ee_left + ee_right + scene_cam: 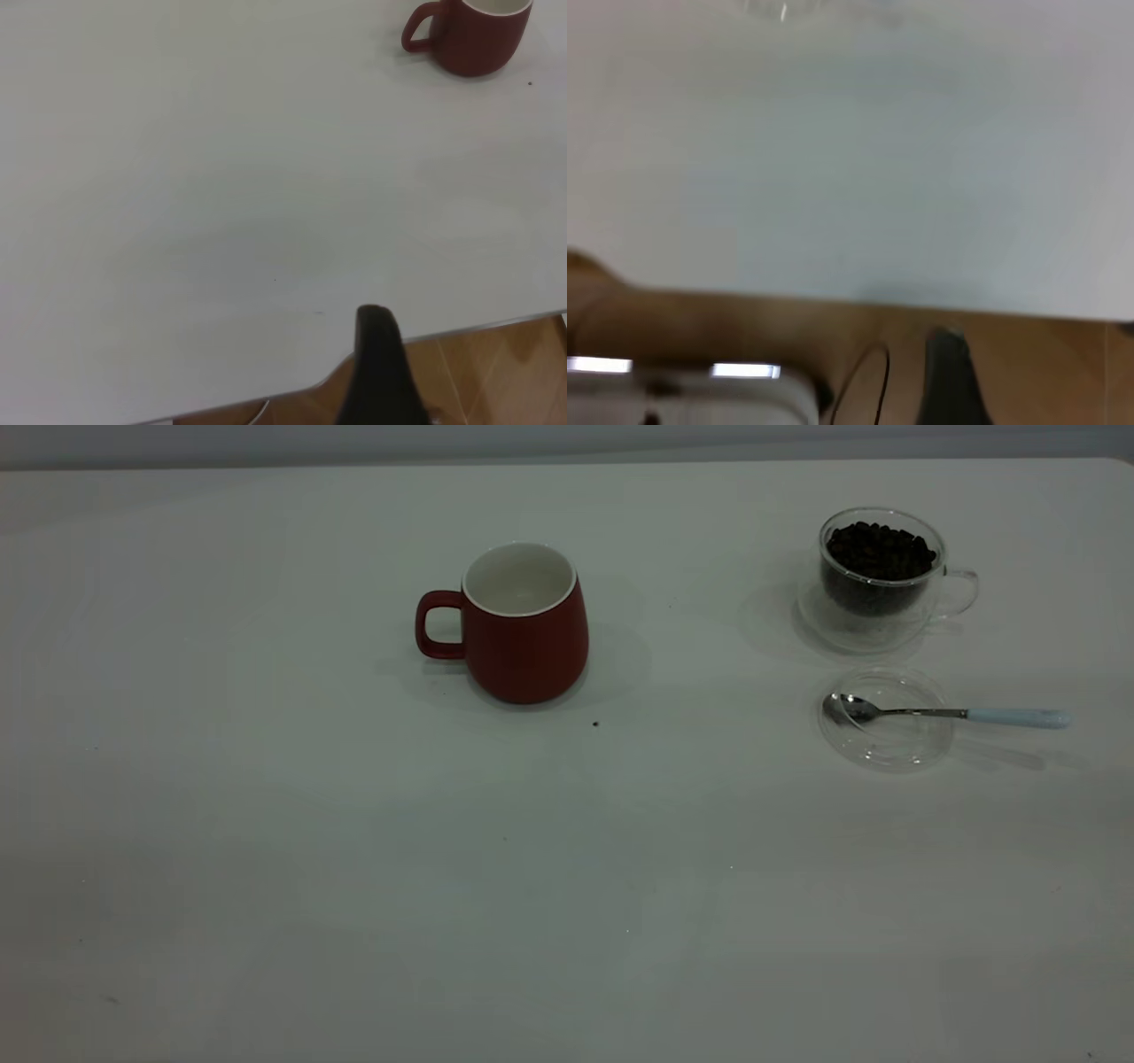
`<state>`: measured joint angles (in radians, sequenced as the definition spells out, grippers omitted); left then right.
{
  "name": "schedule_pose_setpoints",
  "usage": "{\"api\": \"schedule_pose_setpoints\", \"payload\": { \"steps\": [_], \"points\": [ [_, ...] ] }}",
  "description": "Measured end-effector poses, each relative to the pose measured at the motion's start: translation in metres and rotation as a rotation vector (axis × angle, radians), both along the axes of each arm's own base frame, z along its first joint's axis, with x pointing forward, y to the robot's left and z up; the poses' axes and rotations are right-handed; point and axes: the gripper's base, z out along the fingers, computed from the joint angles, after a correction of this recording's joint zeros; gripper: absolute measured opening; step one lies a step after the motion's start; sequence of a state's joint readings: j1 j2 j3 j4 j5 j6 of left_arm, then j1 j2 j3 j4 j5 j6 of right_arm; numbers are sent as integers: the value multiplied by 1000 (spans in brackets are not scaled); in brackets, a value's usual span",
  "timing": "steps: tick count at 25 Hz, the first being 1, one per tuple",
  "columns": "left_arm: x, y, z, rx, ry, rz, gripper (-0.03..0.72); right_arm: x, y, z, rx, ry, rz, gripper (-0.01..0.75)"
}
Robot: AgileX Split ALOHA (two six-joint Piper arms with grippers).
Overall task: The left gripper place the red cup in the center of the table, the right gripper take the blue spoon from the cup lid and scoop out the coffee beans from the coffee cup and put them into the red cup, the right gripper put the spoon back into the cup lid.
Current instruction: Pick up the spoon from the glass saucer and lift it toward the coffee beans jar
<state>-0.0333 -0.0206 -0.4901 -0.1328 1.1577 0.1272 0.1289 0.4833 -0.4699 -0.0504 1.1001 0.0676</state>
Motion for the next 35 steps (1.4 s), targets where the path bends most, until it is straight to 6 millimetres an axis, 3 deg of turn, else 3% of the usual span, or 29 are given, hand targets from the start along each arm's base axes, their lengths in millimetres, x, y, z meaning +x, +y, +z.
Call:
{"api": "schedule_pose_setpoints", "payload": {
  "steps": [3, 9, 17, 28, 31, 35],
  "points": [
    [0, 0, 0, 0, 0, 0, 587, 17, 4, 0, 12, 23, 10, 542],
    [0, 0, 0, 0, 0, 0, 587, 63, 14, -1, 86, -118, 8, 542],
    [0, 0, 0, 0, 0, 0, 587, 130, 28, -41, 131, -23, 30, 542],
    [0, 0, 0, 0, 0, 0, 587, 238, 48, -64, 188, -10, 52, 542],
    [0, 0, 0, 0, 0, 0, 587, 257, 41, -69, 209, -12, 20, 542],
    [0, 0, 0, 0, 0, 0, 587, 269, 3, -82, 227, -1, -97, 543]
  ]
}}
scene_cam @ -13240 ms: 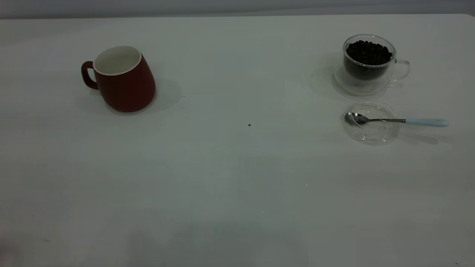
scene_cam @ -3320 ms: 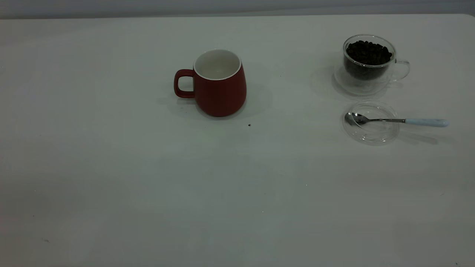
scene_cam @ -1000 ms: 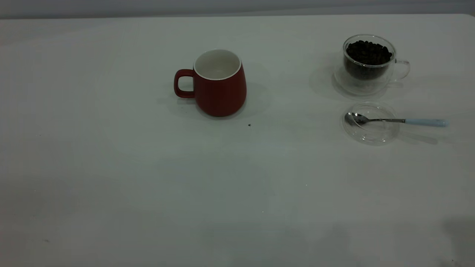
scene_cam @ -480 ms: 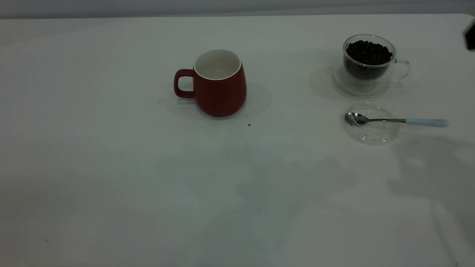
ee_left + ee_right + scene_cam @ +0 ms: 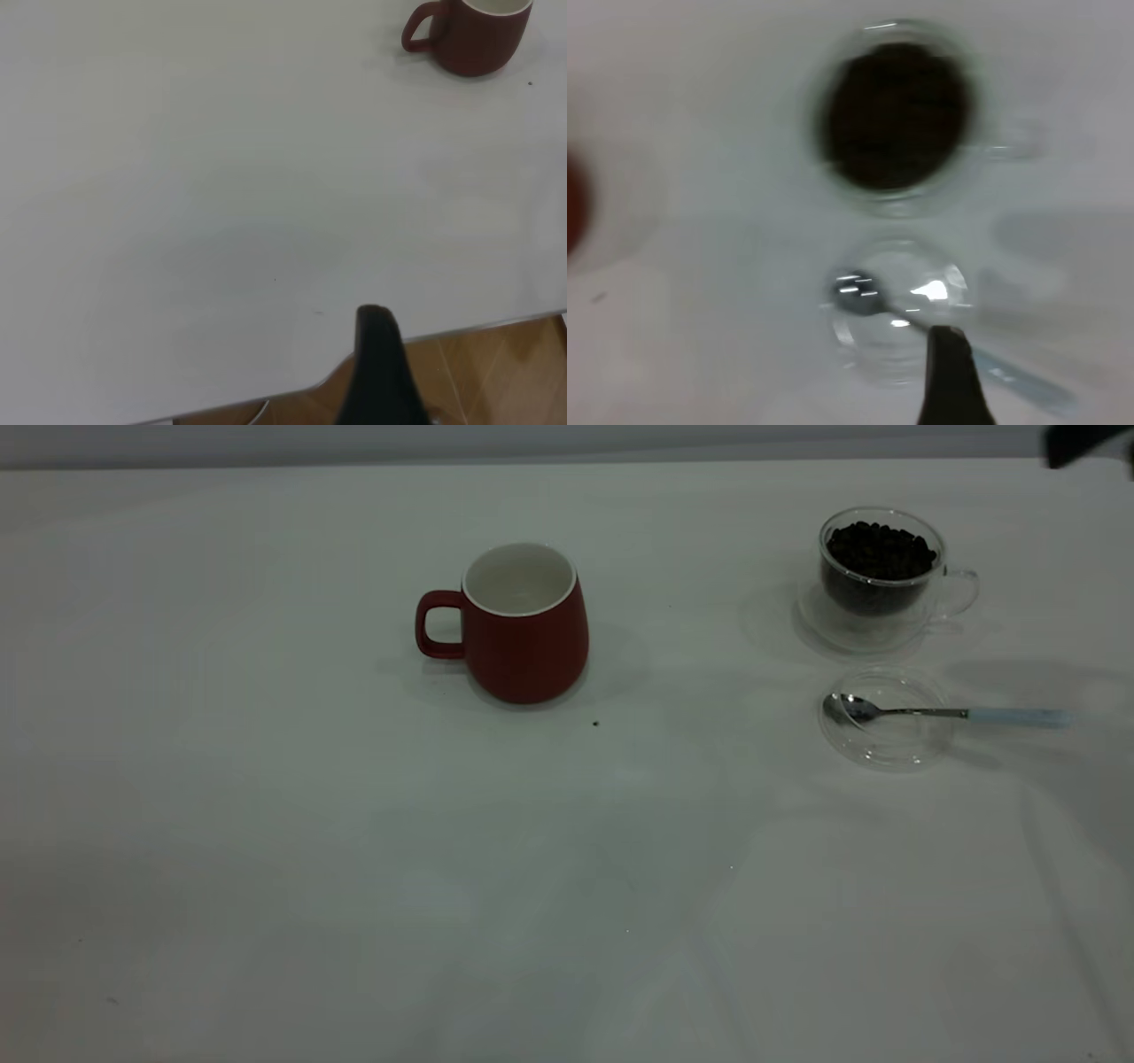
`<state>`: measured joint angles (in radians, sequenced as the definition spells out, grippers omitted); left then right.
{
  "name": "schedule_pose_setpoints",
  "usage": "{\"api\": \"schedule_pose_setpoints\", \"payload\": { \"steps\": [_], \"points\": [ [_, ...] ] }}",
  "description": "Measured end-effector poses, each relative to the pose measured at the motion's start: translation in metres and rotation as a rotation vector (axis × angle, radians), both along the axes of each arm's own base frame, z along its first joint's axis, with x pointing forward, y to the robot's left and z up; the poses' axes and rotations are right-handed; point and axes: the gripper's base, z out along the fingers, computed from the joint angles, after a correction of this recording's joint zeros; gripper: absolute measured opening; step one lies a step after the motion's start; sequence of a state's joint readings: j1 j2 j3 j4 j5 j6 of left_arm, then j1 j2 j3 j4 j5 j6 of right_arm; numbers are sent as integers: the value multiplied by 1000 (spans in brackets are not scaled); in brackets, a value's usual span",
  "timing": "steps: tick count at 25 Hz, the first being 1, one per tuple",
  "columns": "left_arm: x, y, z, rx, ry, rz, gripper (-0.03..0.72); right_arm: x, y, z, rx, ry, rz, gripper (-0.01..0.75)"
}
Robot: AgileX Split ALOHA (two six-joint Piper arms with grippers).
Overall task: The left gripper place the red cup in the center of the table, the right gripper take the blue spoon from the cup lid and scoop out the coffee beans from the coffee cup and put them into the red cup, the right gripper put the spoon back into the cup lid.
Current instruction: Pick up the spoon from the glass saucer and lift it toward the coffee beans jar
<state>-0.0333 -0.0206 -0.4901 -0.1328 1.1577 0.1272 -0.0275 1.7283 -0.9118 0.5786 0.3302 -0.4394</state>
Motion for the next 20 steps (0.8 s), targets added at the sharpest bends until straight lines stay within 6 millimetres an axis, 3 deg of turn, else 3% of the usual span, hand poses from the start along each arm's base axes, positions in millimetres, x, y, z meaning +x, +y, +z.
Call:
{"api": "schedule_pose_setpoints", "payload": {
  "steps": [5, 11, 14, 20],
  "points": [
    [0, 0, 0, 0, 0, 0, 587, 2, -54, -31, 69, 81, -188, 544],
    [0, 0, 0, 0, 0, 0, 587, -3, -92, -79, 203, 164, -300, 544],
    [0, 0, 0, 0, 0, 0, 587, -3, -98, -94, 284, 156, -305, 544],
    [0, 0, 0, 0, 0, 0, 587, 0, -90, -117, 395, 149, -241, 544]
  ]
}}
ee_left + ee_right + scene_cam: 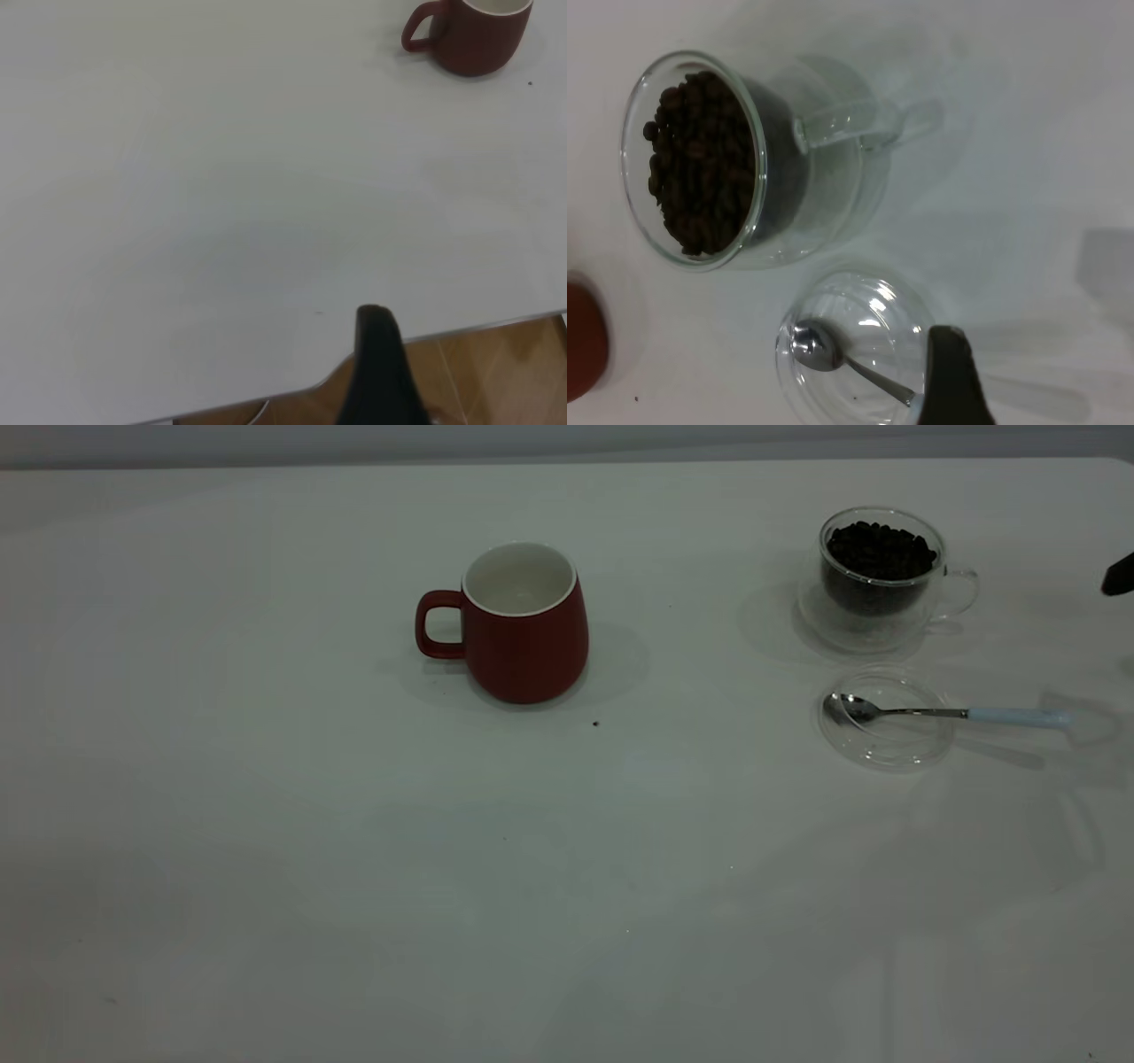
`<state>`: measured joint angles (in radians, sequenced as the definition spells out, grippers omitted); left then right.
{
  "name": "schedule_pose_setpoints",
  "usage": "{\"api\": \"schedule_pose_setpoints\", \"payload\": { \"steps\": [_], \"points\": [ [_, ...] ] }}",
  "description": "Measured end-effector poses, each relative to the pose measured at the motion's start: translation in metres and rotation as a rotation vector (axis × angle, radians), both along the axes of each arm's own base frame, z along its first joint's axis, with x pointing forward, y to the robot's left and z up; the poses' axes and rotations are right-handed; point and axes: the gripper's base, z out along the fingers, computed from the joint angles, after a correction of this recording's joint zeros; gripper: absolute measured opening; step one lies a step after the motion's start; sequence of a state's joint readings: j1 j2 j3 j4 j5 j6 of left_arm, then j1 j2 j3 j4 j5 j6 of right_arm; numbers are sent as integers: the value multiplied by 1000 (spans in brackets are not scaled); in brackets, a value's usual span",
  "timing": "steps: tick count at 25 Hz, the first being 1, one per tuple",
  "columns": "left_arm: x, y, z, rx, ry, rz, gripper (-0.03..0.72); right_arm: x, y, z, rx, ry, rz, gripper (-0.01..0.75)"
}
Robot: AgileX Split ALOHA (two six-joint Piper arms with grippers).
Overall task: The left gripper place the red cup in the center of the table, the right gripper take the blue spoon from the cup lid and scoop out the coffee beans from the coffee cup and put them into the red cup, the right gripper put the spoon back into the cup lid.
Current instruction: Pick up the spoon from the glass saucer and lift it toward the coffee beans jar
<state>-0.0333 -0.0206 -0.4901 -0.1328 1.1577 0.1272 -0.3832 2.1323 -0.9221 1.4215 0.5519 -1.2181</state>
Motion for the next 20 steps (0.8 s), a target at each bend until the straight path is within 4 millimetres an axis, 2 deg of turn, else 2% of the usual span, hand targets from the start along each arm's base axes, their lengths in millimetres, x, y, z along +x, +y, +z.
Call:
{"api": "schedule_pose_setpoints", "payload": {
  "steps": [9, 20],
  "points": [
    [0, 0, 0, 0, 0, 0, 587, -7, 4, -36, 35, 69, 23, 540],
    [0, 0, 0, 0, 0, 0, 587, -13, 12, -69, 109, 68, 48, 524]
  ]
}}
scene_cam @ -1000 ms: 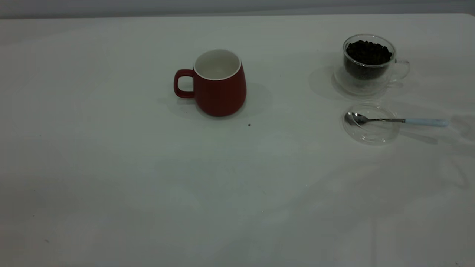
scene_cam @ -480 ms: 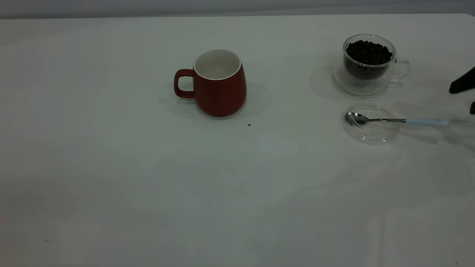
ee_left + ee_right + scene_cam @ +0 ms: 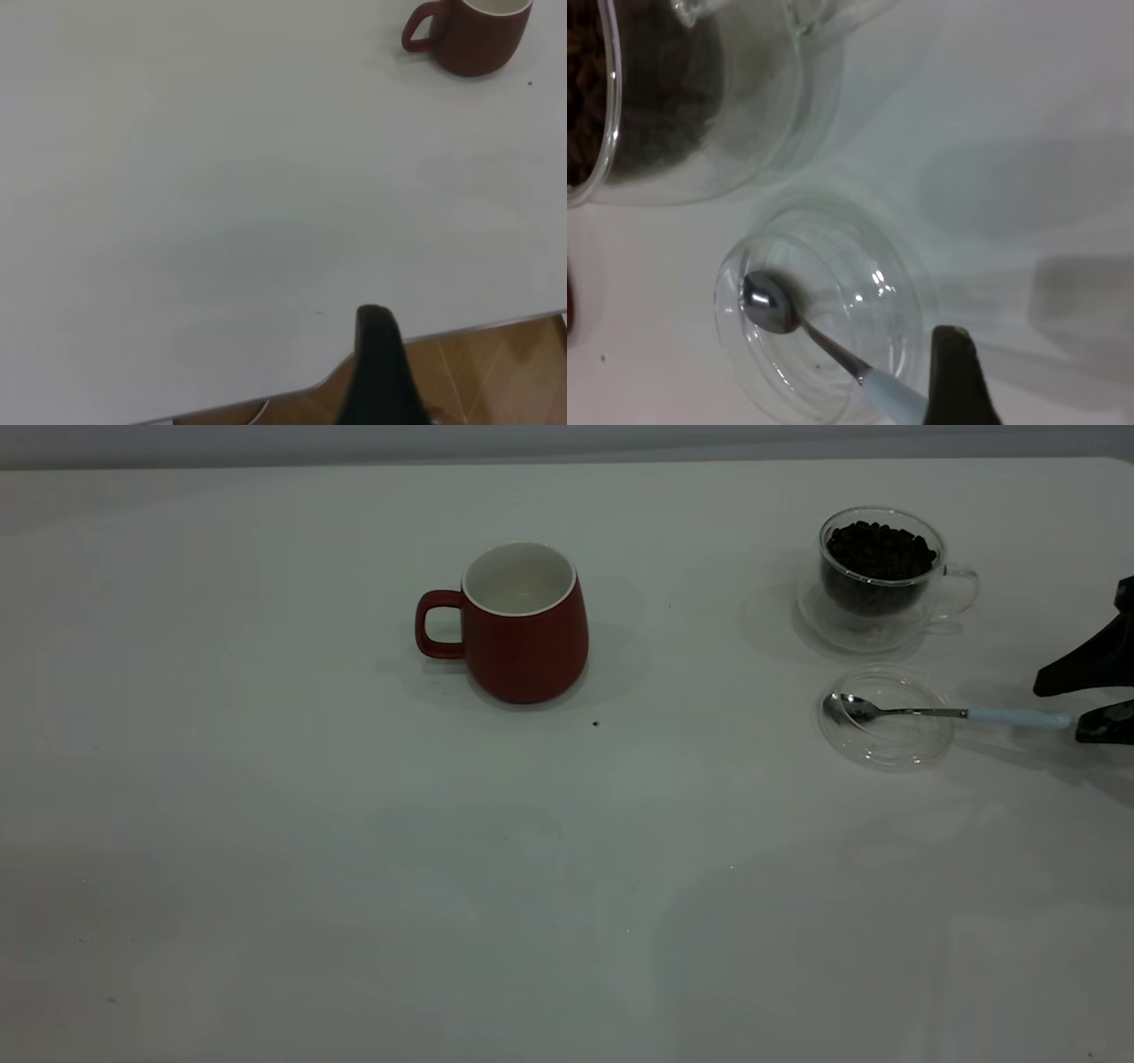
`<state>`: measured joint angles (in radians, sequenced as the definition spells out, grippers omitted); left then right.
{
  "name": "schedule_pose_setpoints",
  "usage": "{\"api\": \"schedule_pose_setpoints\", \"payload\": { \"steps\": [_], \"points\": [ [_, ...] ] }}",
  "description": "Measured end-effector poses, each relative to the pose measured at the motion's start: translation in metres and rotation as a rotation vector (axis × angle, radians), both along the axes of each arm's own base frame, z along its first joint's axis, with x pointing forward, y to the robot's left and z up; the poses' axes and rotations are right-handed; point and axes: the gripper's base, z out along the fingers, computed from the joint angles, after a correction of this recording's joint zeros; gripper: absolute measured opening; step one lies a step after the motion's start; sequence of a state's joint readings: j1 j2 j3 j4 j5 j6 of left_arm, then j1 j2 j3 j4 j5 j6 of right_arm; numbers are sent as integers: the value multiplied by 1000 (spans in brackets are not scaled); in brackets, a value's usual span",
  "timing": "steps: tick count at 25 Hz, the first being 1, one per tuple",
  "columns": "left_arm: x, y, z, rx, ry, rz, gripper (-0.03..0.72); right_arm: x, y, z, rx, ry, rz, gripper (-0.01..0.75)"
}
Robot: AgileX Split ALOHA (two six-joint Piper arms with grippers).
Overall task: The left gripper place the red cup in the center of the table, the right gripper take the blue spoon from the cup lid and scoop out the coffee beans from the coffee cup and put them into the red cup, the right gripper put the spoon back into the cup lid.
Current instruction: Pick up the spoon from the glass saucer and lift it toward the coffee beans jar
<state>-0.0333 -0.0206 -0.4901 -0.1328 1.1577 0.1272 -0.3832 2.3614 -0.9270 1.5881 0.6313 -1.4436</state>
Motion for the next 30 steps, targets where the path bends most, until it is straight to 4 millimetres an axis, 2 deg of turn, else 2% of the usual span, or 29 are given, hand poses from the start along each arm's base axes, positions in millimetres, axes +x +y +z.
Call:
{"api": "schedule_pose_setpoints", "payload": {
  "steps": [18, 30],
  "points": [
    [0, 0, 0, 0, 0, 0, 587, -5, 9, -13, 94, -9, 39, 523],
    [0, 0, 0, 0, 0, 0, 587, -4, 15, -11, 162, -57, 65, 518]
  ]
}}
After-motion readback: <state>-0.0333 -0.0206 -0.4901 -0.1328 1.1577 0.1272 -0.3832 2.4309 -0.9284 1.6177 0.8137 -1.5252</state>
